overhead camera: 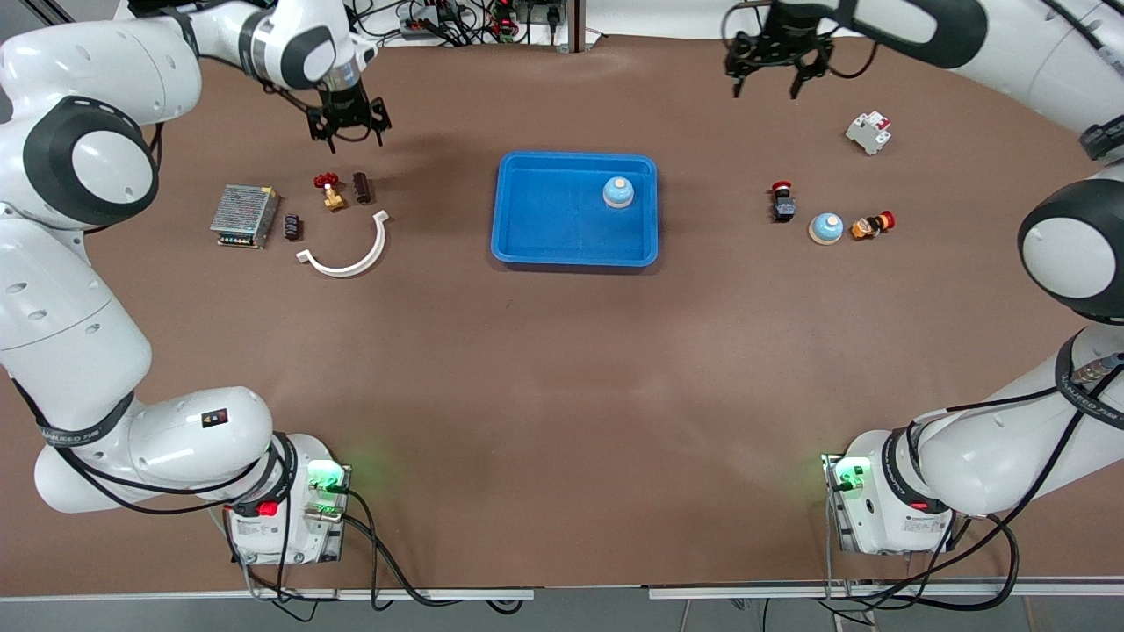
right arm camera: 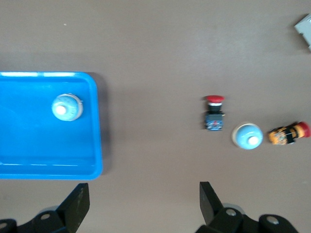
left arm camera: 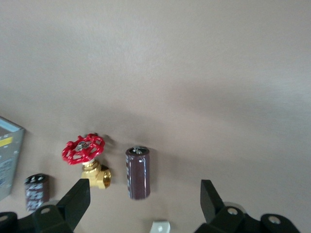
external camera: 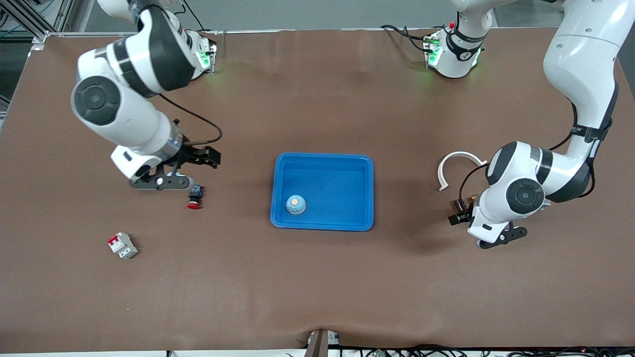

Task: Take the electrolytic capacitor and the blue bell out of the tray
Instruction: 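Move the right gripper back to the tray while the left gripper withdraws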

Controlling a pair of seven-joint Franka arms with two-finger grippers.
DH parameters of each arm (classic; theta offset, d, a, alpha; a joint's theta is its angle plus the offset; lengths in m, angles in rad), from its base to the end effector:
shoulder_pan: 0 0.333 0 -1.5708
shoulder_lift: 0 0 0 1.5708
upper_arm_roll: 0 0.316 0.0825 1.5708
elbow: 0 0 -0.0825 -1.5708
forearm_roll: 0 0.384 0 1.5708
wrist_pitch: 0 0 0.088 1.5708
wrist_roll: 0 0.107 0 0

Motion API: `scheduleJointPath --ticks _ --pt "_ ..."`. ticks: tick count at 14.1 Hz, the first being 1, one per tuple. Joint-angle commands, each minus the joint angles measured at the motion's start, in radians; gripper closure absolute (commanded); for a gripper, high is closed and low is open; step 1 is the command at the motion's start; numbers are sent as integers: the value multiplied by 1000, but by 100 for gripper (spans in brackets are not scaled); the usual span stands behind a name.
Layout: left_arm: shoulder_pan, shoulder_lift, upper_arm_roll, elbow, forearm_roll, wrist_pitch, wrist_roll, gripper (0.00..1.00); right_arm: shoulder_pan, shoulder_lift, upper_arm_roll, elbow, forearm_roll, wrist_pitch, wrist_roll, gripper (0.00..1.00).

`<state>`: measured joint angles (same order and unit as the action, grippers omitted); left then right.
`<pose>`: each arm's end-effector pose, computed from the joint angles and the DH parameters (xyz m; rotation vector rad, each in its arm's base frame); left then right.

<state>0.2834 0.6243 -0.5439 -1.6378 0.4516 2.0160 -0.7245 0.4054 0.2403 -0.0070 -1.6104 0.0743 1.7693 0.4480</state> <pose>0.6600 -0.1045 0.2815 -2.9718 -0.4488 0.1254 0.5745 0.2493 0.4799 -3.1048 0.1042 0.1604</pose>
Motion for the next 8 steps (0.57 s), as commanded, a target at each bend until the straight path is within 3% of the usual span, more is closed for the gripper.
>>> scheduleJointPath --ticks 1,8 --pt "6 -15 -40 64 10 -87 -3 0 59 69 -11 56 15 60 144 0" --pt "28 -124 -64 102 5 -138 83 0 159 191 -13 84 1 220 372 0"
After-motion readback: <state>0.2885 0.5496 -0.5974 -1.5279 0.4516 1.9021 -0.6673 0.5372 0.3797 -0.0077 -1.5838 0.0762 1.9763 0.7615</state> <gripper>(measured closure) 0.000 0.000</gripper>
